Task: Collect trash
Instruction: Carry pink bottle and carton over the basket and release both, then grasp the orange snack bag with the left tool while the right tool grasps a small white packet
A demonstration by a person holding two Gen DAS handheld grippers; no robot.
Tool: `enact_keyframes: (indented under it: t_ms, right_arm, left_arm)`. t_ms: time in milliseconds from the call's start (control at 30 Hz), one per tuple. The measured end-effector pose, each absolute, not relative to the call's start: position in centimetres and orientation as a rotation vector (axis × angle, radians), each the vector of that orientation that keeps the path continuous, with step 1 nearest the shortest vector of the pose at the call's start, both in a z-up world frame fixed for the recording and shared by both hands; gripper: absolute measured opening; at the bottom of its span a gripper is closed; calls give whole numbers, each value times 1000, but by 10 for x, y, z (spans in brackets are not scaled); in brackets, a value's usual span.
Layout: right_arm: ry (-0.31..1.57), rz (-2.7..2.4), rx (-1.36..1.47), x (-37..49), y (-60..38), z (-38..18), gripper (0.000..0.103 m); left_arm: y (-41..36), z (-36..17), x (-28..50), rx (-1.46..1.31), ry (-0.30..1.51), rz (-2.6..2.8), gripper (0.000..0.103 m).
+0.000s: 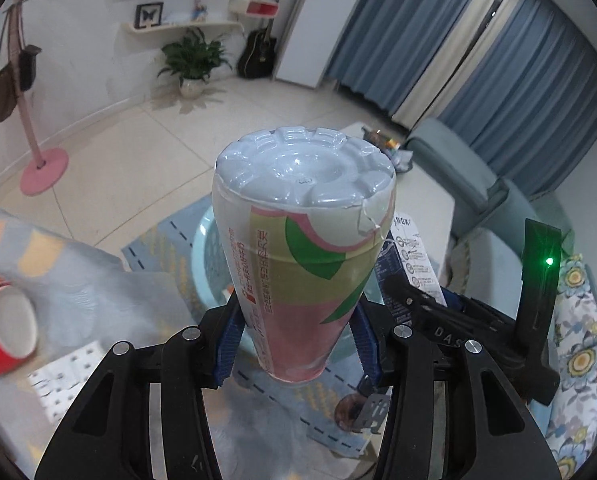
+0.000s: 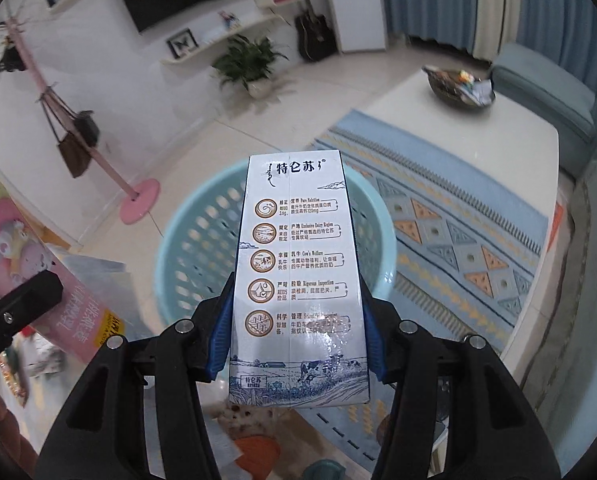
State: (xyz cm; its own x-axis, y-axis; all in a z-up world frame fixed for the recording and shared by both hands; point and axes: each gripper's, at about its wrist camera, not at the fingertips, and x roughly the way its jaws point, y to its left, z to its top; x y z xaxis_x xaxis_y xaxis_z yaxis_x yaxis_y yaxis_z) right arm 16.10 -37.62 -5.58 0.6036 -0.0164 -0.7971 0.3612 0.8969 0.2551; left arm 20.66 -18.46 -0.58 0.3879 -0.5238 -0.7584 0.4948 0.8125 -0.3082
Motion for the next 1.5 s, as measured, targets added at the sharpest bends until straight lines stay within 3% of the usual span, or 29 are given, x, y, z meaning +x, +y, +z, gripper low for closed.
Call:
enact_keyframes:
  t_ms: [267, 333, 400, 467, 800, 1000, 1300, 1500]
  right_arm:
    - [973, -247, 407, 184, -382, -92, 53]
    - [975, -257, 407, 185, -383, -95, 62]
    - [972, -252, 416, 183, -384, -96, 62]
    - [972, -248, 423, 181, -385, -95, 62]
    - [952, -209, 427, 166, -372, -83, 63]
    - [884, -152, 388, 156, -341, -45, 63]
    - [773, 29, 246, 145, -248, 15, 75]
    - [764, 150, 130, 148, -182, 21, 86]
  left_arm:
    - [-218, -38, 233, 70, 1057, -574, 48]
    - [-220, -40, 241, 64, 1048, -561, 54]
    - [-219, -40, 241, 28, 1037, -560, 74]
    - [-218, -37, 240, -16, 1021, -568, 80]
    - [-188, -25, 214, -145, 966, -585, 81]
    - [-140, 1, 188, -195, 895, -560, 81]
    - [-24, 51, 139, -224, 768, -359, 82]
    - [63, 47, 117, -217, 748, -124, 89]
